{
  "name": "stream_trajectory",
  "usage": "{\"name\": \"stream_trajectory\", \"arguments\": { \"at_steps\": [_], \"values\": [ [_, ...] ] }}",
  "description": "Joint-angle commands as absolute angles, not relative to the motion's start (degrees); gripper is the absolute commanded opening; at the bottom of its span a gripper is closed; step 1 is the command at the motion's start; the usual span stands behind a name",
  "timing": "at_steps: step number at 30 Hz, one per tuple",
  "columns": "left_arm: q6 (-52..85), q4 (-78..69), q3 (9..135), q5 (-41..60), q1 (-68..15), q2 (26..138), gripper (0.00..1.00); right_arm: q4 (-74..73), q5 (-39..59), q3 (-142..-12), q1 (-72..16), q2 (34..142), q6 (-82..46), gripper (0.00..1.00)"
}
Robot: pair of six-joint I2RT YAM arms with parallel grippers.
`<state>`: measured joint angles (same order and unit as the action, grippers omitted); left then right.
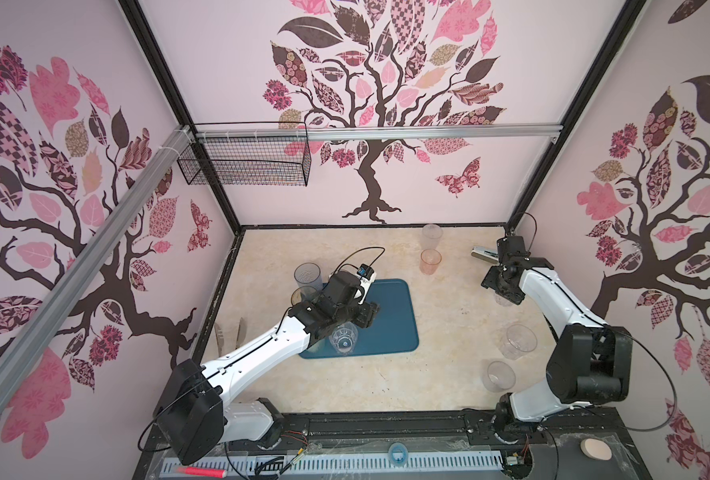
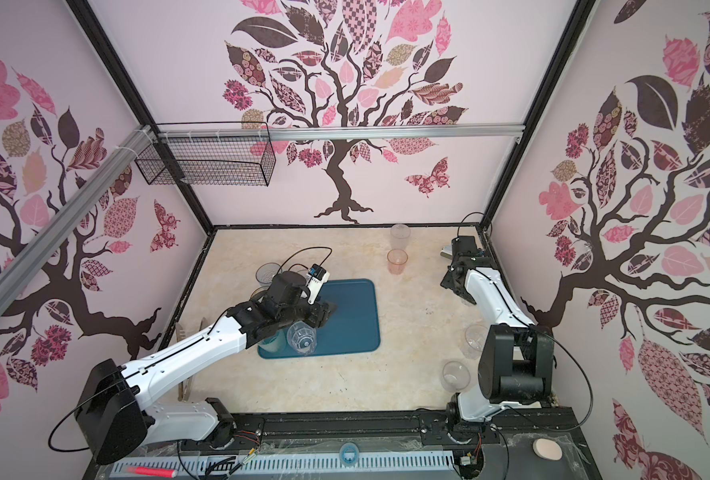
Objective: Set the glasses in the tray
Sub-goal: 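Move the right gripper back to the clear cups beside the tray, then grasp another clear cup beside the tray with the right gripper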
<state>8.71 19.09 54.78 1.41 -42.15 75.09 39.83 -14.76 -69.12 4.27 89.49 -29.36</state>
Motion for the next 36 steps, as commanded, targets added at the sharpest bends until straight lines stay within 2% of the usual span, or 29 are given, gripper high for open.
{"name": "stream_trajectory", "arguments": {
  "at_steps": [1, 7, 18, 20, 24, 27, 36],
  "values": [
    [7.7, 18.3, 55.0, 1.3, -42.3, 74.4, 0.65, 38.1, -16.1, -72.8, 5.3, 92.9, -29.5, 0.72],
    [7.9, 18.2, 55.0, 1.3, -42.3, 74.6, 0.65, 37.0, -17.7, -75.7, 6.0, 97.1, -28.5, 0.70],
    [7.4, 18.2, 54.8, 0.5, -42.3, 74.8, 0.65, 35.1, -12.8, -78.6, 8.3, 104.5, -29.7, 0.65],
    [7.3, 18.2, 54.7, 0.5, -42.3, 74.9, 0.65, 34.2, -11.7, -78.2, 8.3, 105.0, -30.0, 0.60],
    [7.2, 18.2, 54.7, 0.4, -42.3, 74.9, 0.66, 34.6, -8.6, -78.7, 8.3, 106.7, -29.7, 0.39],
    [7.1, 18.2, 54.6, 0.2, -42.3, 75.1, 0.66, 36.5, -7.2, -79.2, 8.3, 107.9, -29.4, 0.28],
    [7.1, 18.0, 54.8, 0.1, -42.3, 75.2, 0.66, 36.7, -3.6, -76.5, 7.4, 104.2, -29.3, 0.11]
  ]
}}
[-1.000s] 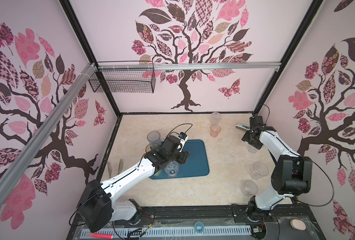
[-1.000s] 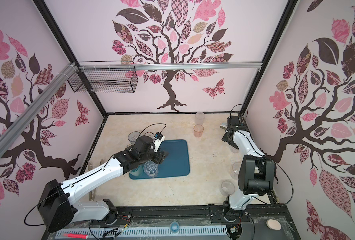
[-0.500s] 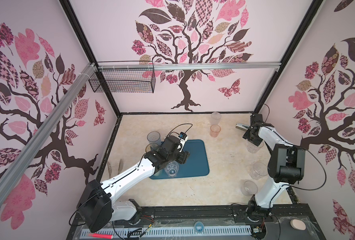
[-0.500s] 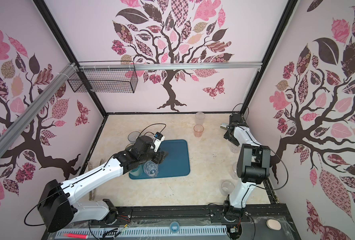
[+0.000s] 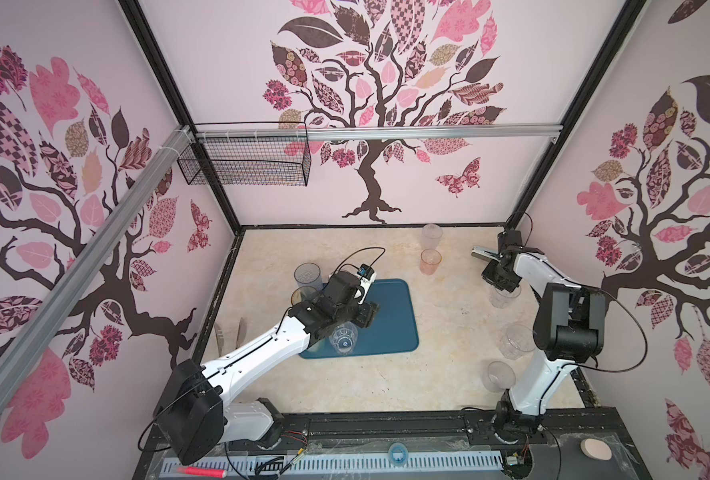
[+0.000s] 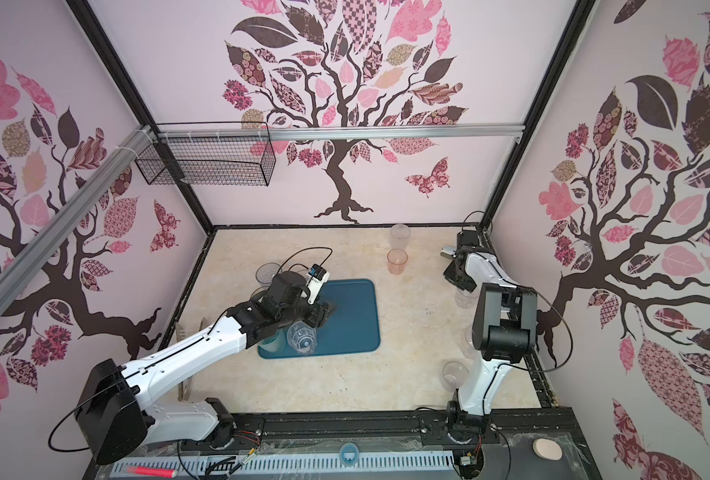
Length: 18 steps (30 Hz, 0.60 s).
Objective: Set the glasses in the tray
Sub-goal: 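Grasp another clear cup beside the tray with the right gripper, then carry the clear cup toward the tray with the right gripper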
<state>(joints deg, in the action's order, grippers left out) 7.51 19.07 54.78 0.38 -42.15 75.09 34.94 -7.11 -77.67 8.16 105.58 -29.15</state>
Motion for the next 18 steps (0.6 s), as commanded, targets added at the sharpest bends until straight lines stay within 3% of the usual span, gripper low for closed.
{"name": "stream_trajectory", "arguments": {
  "at_steps": [1, 13, 18],
  "values": [
    [7.1, 18.0, 54.8, 0.0, -42.2, 75.2, 0.66, 36.8, -3.3, -75.8, 6.5, 103.5, -29.3, 0.09],
    [8.3, 15.4, 52.7, -8.2, -41.2, 71.5, 0.66, 44.3, -8.0, -76.0, -12.8, 88.8, -31.8, 0.00],
    [9.6, 15.9, 52.6, -12.6, -39.9, 69.0, 0.66, 46.1, -6.4, -82.8, -25.4, 92.3, -33.5, 0.00]
  ]
}}
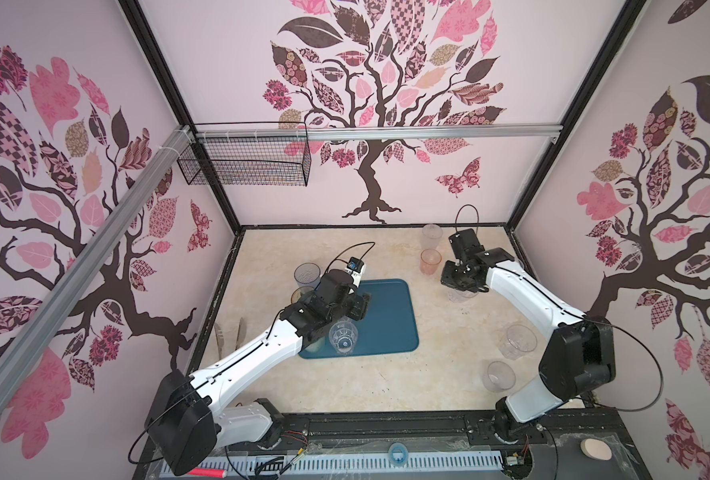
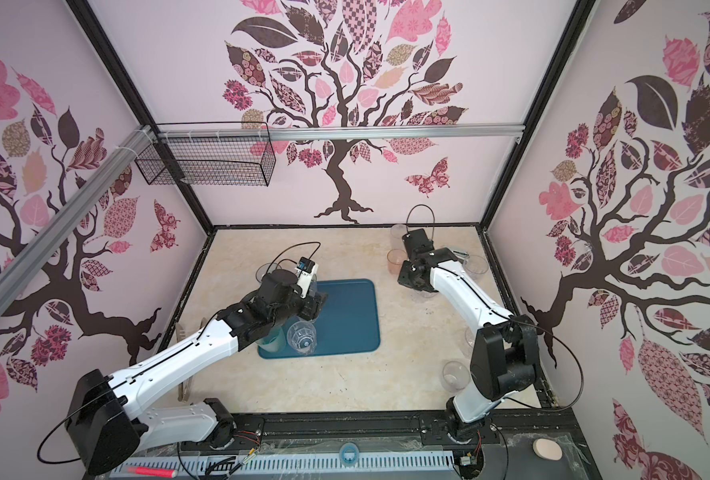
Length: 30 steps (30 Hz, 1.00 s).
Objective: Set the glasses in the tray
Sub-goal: 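Carry the clear cup toward the tray with the right gripper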
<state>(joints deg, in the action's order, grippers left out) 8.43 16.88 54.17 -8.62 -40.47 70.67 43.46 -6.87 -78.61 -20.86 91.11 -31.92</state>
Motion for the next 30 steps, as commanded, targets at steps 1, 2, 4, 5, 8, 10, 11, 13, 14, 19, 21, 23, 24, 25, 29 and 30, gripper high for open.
{"name": "stream_trajectory", "arguments": {
  "at_steps": [1, 2, 4, 5, 8, 10, 11, 13, 14, 19, 21, 23, 24, 25, 29, 30],
  "values": [
    [9.7, 16.8, 52.9, -13.9, -39.8, 68.4, 0.66, 46.5, -5.9, -84.9, -27.4, 94.3, -33.5, 0.00],
    [9.8, 17.4, 53.1, -14.8, -39.8, 68.1, 0.66, 46.7, -5.8, -86.8, -28.9, 96.3, -33.4, 0.00],
    [10.3, 19.1, 53.1, -16.4, -39.4, 66.4, 0.66, 47.6, -4.8, -92.1, -31.4, 101.6, -32.4, 0.00],
    [10.6, 19.5, 52.9, -16.8, -39.1, 65.5, 0.66, 48.3, -4.0, -94.5, -32.2, 103.9, -32.0, 0.00],
    [11.7, 20.9, 51.3, -17.6, -37.2, 61.6, 0.66, 50.3, -3.7, -102.0, -35.1, 110.5, -30.6, 0.00],
    [12.2, 21.5, 49.6, -18.4, -36.0, 58.7, 0.66, 51.3, -4.2, -106.6, -37.0, 114.7, -29.8, 0.00],
    [12.2, 21.5, 49.0, -18.6, -35.5, 57.6, 0.67, 51.7, -4.4, -108.2, -37.6, 116.3, -29.6, 0.00],
    [12.3, 21.5, 47.6, -19.0, -34.9, 55.7, 0.67, 51.9, -4.5, -111.2, -38.9, 119.6, -29.3, 0.00],
    [12.4, 21.7, 47.3, -19.0, -34.8, 55.3, 0.67, 51.8, -5.1, -112.2, -39.6, 120.9, -29.2, 0.00],
    [13.1, 23.2, 46.8, -18.0, -34.8, 54.8, 0.67, 53.3, -5.4, -120.7, -41.9, 128.9, -28.8, 0.00],
    [13.1, 23.3, 46.8, -18.0, -34.8, 54.7, 0.67, 53.2, -5.8, -122.6, -42.1, 131.1, -28.8, 0.00],
    [13.0, 23.1, 46.9, -18.1, -34.9, 54.5, 0.67, 52.6, -5.9, -123.7, -42.2, 132.9, -28.7, 0.00],
    [12.9, 23.2, 46.9, -18.1, -34.8, 54.6, 0.67, 52.7, -5.8, -124.3, -42.3, 133.8, -28.5, 0.00],
    [12.9, 23.2, 47.0, -18.0, -34.8, 54.7, 0.67, 53.1, -5.7, -125.1, -42.3, 134.8, -28.5, 0.01],
    [13.0, 23.0, 46.9, -17.5, -34.8, 55.2, 0.67, 53.9, -5.3, -127.7, -42.5, 137.0, -28.5, 0.06],
    [13.1, 23.0, 46.9, -17.3, -34.8, 55.3, 0.67, 53.6, -5.1, -127.6, -42.5, 137.0, -28.6, 0.08]
  ]
}}
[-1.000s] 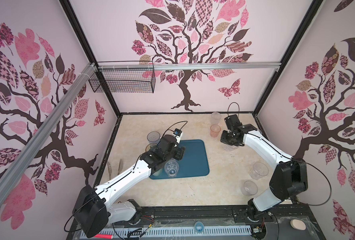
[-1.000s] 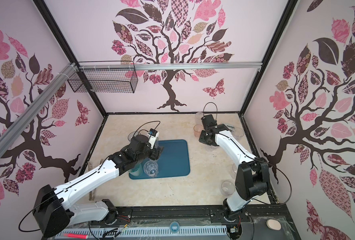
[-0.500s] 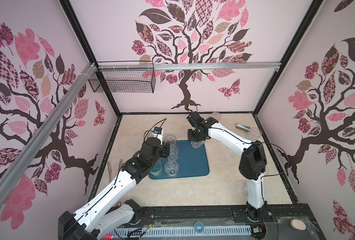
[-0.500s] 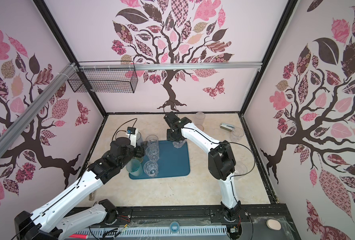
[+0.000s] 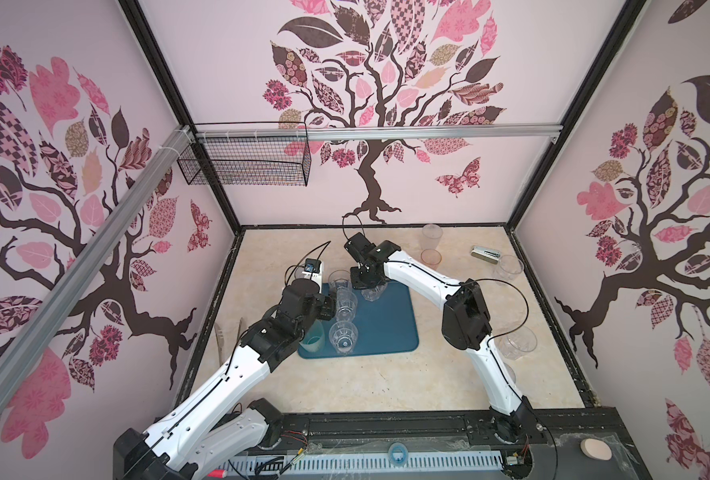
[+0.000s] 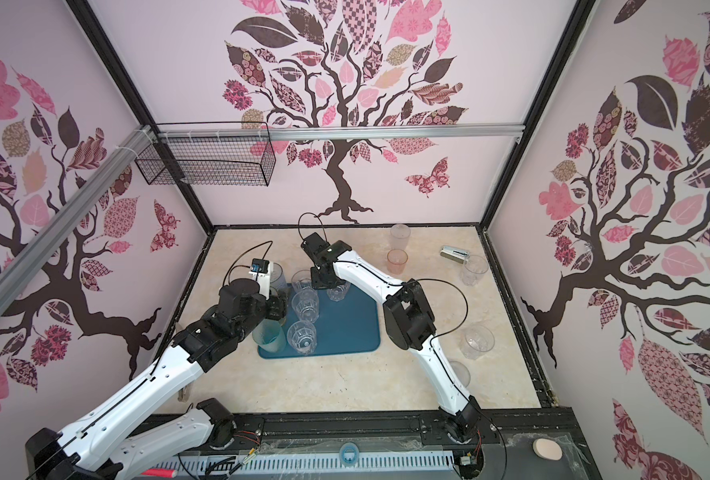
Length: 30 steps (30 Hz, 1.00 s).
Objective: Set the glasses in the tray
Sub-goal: 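Carry the clear cup toward the tray with the right gripper, then lower the clear cup onto the tray beside the other glasses, right gripper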
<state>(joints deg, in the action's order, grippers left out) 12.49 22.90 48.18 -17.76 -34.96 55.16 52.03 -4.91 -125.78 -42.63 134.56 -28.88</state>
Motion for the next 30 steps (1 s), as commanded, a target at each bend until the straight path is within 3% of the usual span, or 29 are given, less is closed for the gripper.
{"name": "stream_trajectory", "arguments": {
  "at_steps": [1, 11, 23, 26, 30],
  "values": [
    [13.3, 22.9, 46.7, -17.3, -34.8, 55.5, 0.67, 53.1, -4.7, -127.2, -42.5, 136.6, -28.8, 0.09],
    [13.9, 22.0, 46.4, -16.0, -34.8, 56.3, 0.67, 52.4, -2.1, -127.2, -42.5, 134.1, -29.8, 0.24],
    [14.4, 21.2, 46.8, -13.9, -34.8, 57.6, 0.67, 49.8, 0.5, -124.9, -41.1, 122.8, -30.7, 0.27],
    [13.9, 21.4, 47.6, -13.3, -34.8, 59.1, 0.66, 45.7, 3.8, -118.2, -38.7, 117.1, -33.0, 0.31],
    [11.7, 19.7, 48.2, -8.8, -34.9, 60.0, 0.67, 36.6, 4.6, -102.8, -34.7, 107.3, -36.8, 0.45]
  ]
}}
